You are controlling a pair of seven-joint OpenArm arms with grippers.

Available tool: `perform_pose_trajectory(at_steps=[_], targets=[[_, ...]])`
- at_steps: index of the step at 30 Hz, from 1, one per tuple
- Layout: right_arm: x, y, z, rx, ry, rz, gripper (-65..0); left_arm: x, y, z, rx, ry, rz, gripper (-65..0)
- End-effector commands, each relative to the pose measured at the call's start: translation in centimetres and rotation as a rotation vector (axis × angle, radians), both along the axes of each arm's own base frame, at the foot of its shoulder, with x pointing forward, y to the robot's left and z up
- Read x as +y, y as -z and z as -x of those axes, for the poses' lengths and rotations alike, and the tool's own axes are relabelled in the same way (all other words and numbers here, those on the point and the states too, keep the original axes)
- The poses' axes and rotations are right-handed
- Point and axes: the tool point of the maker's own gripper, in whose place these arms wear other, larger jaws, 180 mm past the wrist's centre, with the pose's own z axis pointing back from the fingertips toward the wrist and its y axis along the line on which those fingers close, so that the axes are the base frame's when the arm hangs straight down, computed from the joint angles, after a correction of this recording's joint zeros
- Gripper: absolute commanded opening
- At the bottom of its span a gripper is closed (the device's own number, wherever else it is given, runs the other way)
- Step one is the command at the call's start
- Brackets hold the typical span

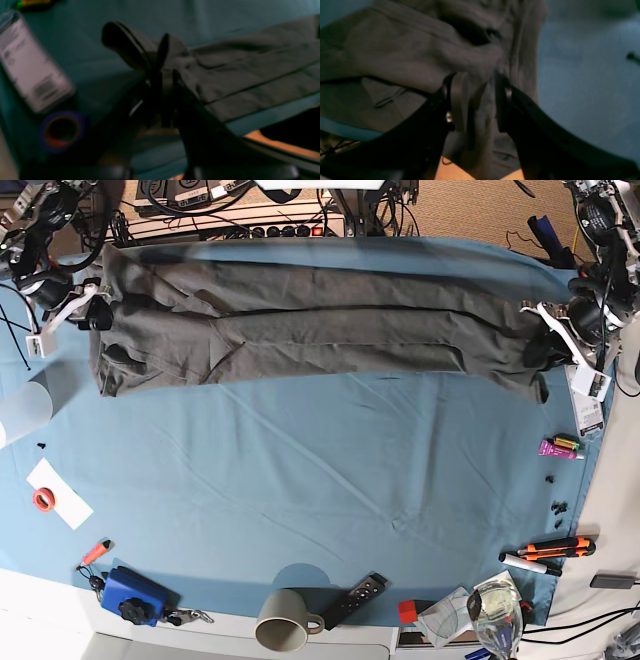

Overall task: Fold the T-shirt properly
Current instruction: 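Grasp the shirt's folded end with the left gripper and fold it toward the right gripper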

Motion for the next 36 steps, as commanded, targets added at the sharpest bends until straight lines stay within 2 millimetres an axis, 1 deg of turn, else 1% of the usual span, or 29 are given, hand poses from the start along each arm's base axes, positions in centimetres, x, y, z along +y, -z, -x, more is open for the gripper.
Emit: perform_pose_trajectory(at_steps=[1,3,5,8,10,13,16,20,23,26,30,33,36], targets=[[-0.5,-1.1,-0.7,-0.045,0.002,0.019,-46.3,-0.5,-1.6,-0.5,-0.063,0.026,0.012,-65.0],[-0.5,-0.8,-0.6,-0.04,0.011,0.022,-46.3,-1.8,-2.5,-0.5,-0.106,0.065,0.035,-65.0],[-0.4,-0.7,-0.6,-0.039,0.013,0.021,-46.3,-3.4,-3.5,-0.4,-0.148,0.092,0.088,-65.0],[-0.5,-0.6,-0.5,-0.034,0.014,0.026,-46.3,-6.5,-4.2,-0.2,-0.175,0.147,0.138,-65.0],[-0.8,-0.5,-0.3,-0.02,0.019,0.044,-46.3,-9.2,-4.3,0.2,-0.173,0.215,0.174,-65.0],[-1.4,-0.2,0.0,0.001,0.029,0.077,-46.3,-13.3,-3.9,0.9,-0.156,0.32,0.203,-65.0],[-1.7,-0.1,0.1,0.009,0.035,0.095,-46.3,-16.7,-3.6,1.3,-0.166,0.375,0.229,-65.0],[-1.7,0.0,0.1,0.009,0.036,0.096,-46.3,-21.3,-4.2,1.9,-0.188,0.459,0.288,-65.0],[-1.6,0.0,0.1,0.008,0.037,0.092,-46.3,-24.3,-4.1,1.9,-0.204,0.507,0.261,-65.0],[-1.5,0.1,0.2,0.01,0.038,0.088,-46.3,-26.6,-3.2,1.8,-0.168,0.513,0.205,-65.0],[-1.5,0.1,0.1,0.009,0.037,0.089,-46.3,-29.7,-3.2,2.6,-0.182,0.554,0.168,-65.0],[-1.5,0.1,0.1,0.009,0.038,0.088,-46.3,-30.6,-2.7,2.6,-0.186,0.541,0.106,-65.0],[-1.5,0.1,0.1,0.009,0.038,0.088,-46.3,-31.2,-2.1,2.1,-0.193,0.516,0.087,-65.0]])
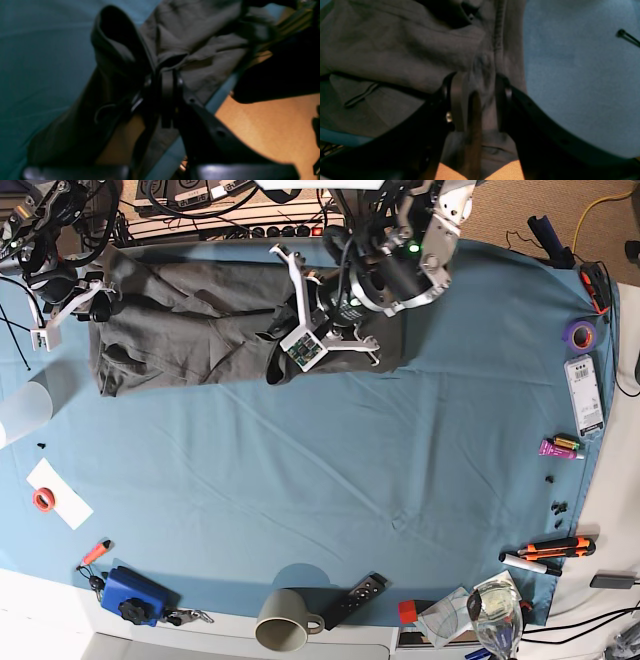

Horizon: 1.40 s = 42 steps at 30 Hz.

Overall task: Fold the T-shirt properly
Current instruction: 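Grasp the shirt's folded end with the left gripper and fold it toward the right gripper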

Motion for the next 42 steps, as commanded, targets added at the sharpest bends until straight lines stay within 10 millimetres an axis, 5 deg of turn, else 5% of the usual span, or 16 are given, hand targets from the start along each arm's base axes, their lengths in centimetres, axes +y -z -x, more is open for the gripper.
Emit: perform_pose_trajectory(at_steps=[1,8,17,21,23,32,36,42], targets=[[-0.6,-1.1,-0.7,-0.038,-0.003,0.022,-46.3,-1.0,-1.3,-0.6,-0.034,0.0,0.057,-65.0],[-0.6,-1.1,-0.7,-0.04,-0.003,0.022,-46.3,-2.2,0.1,-1.7,0.0,0.014,0.047,-65.0],[-0.6,-1.3,-0.9,-0.054,-0.002,0.022,-46.3,-3.1,-0.3,-0.6,0.03,0.076,0.092,-65.0],[-0.6,-1.3,-1.0,-0.058,-0.002,0.023,-46.3,-3.6,-1.1,-0.4,0.007,0.104,0.132,-44.1],[-0.6,-1.3,-1.0,-0.059,-0.001,0.022,-46.3,-3.6,-1.3,-0.5,0.006,0.092,0.144,-40.4],[-0.6,-1.4,-1.1,-0.065,-0.001,0.023,-46.3,-4.4,-4.2,-0.3,0.006,0.092,0.219,-40.7],[-0.6,-1.4,-1.1,-0.065,-0.001,0.023,-46.3,-2.7,-5.8,-1.1,-0.049,-0.006,0.191,-48.9],[-0.6,-1.5,-1.1,-0.069,-0.001,0.023,-46.3,1.8,-1.7,-3.2,-0.035,-0.228,-0.035,-65.0]])
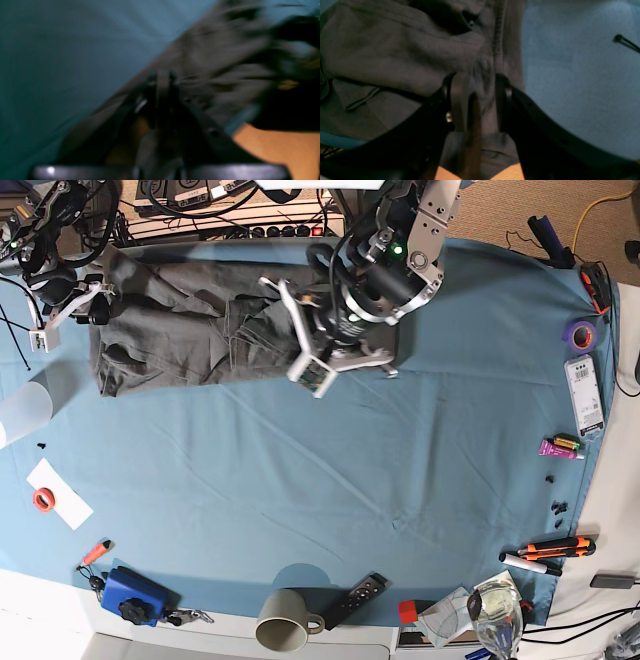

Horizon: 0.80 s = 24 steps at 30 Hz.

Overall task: Fold the T-shirt properly
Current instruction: 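Grasp the shirt's folded end with the left gripper and fold it toward the right gripper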

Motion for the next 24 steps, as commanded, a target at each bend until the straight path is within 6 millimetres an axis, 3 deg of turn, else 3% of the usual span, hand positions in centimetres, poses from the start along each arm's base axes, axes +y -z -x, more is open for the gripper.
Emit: perform_pose_trajectory(at_steps=[1,5,10,14,19,24], targets=[[-0.6,-1.2,-0.8,-0.044,-0.003,0.023,-46.3,-0.1,0.1,-0.1,-0.005,-0.002,0.002,-65.0],[-0.6,-1.2,-0.8,-0.046,-0.003,0.022,-46.3,0.1,3.3,1.1,0.1,0.019,-0.068,-65.0],[-0.6,-1.2,-0.8,-0.046,-0.003,0.022,-46.3,0.0,5.6,1.9,0.17,0.037,-0.102,-65.0],[-0.6,-1.2,-0.8,-0.048,-0.002,0.022,-46.3,-1.1,5.3,2.8,0.204,0.087,-0.048,-65.0],[-0.6,-1.3,-0.8,-0.049,-0.002,0.022,-46.3,-3.7,4.3,5.4,0.23,0.254,0.065,-65.0],[-0.6,-1.3,-0.9,-0.054,-0.002,0.022,-46.3,-4.8,4.1,7.4,0.258,0.326,0.123,-65.0]])
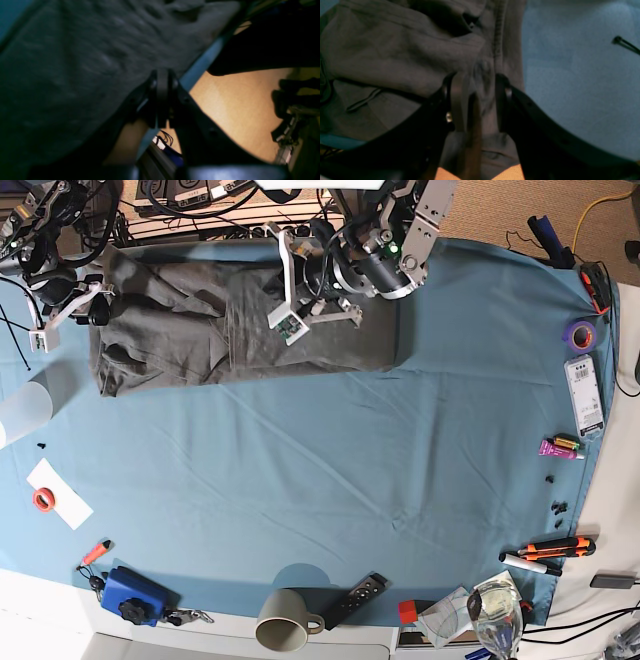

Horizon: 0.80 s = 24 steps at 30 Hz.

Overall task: Fold the T-shirt properly
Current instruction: 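Grasp the shirt's folded end with the left gripper and fold it toward the right gripper, then hold the folded end with the left gripper while the right gripper grasps the other end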

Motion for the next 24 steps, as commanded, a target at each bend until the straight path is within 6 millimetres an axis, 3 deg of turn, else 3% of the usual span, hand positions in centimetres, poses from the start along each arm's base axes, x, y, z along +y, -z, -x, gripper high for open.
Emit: perform_pose_trajectory(at_steps=[1,7,17,24], targets=[[-0.6,-1.2,-0.8,-0.046,-0.003,0.022,-46.3,-0.7,-1.2,-0.2,-0.019,-0.001,0.048,-65.0],[-0.6,-1.6,-1.2,-0.073,-0.006,0.025,-46.3,-0.4,-2.3,-0.7,-0.035,-0.028,0.052,-65.0],[-0.7,-2.6,-2.3,-0.152,-0.01,0.03,-46.3,1.0,-10.6,0.2,-0.209,-0.124,0.224,-65.0],[-1.6,-3.7,-2.9,-0.166,-0.024,0.066,-46.3,0.9,-10.5,1.2,-0.211,-0.106,0.23,-65.0]])
